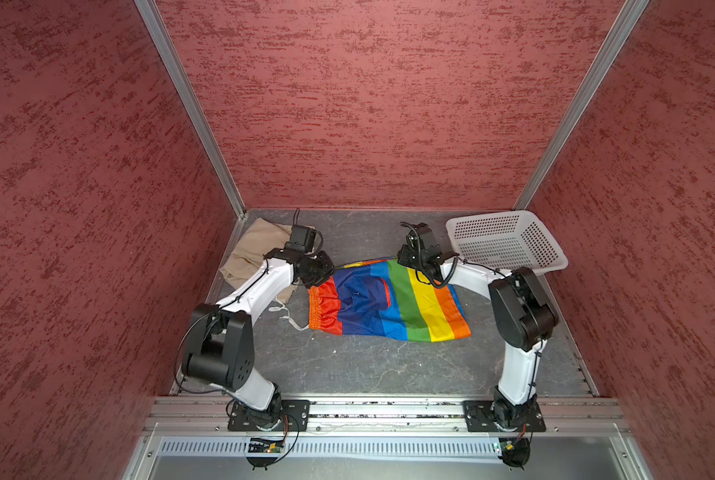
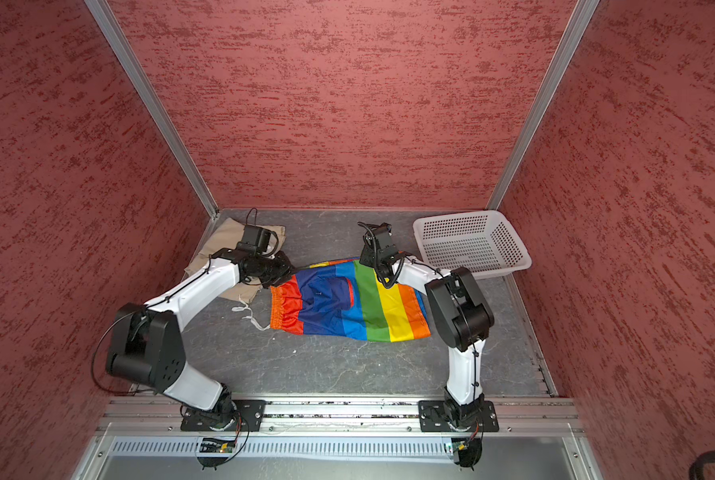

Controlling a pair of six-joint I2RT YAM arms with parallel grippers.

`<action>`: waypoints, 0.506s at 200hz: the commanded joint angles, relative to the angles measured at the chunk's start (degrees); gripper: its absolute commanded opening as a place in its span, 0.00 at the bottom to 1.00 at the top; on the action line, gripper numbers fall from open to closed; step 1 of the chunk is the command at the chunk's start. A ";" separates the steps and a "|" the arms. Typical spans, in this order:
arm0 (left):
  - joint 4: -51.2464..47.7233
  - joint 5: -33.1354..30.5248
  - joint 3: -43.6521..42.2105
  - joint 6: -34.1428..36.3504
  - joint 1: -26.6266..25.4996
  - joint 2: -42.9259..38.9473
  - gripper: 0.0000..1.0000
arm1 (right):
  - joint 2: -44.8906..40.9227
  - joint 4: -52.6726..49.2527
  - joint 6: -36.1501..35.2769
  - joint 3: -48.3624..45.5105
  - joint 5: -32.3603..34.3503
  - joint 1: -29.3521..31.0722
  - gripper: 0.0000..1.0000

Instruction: Fold and stack the shorts

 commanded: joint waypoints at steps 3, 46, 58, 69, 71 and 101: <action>2.55 1.06 0.83 -1.18 0.24 8.70 0.27 | 2.66 2.70 2.21 0.66 -3.43 -1.72 0.34; 8.98 4.24 1.52 -1.36 4.23 18.10 0.26 | 5.84 6.00 3.11 -1.65 -4.25 -7.35 0.34; 9.92 5.10 1.37 -1.36 5.76 19.89 0.26 | 6.78 6.67 3.53 -2.52 -4.17 -9.06 0.34; 10.48 6.37 1.48 -1.36 6.77 21.44 0.26 | 7.62 6.85 4.03 -2.85 -4.20 -10.36 0.34; 10.54 6.43 1.48 -1.35 6.99 21.68 0.26 | 7.78 6.85 4.06 -3.00 -4.21 -10.52 0.34; 10.76 7.43 2.74 -1.01 7.31 24.02 0.26 | 9.26 7.08 4.40 -3.37 -4.25 -11.89 0.34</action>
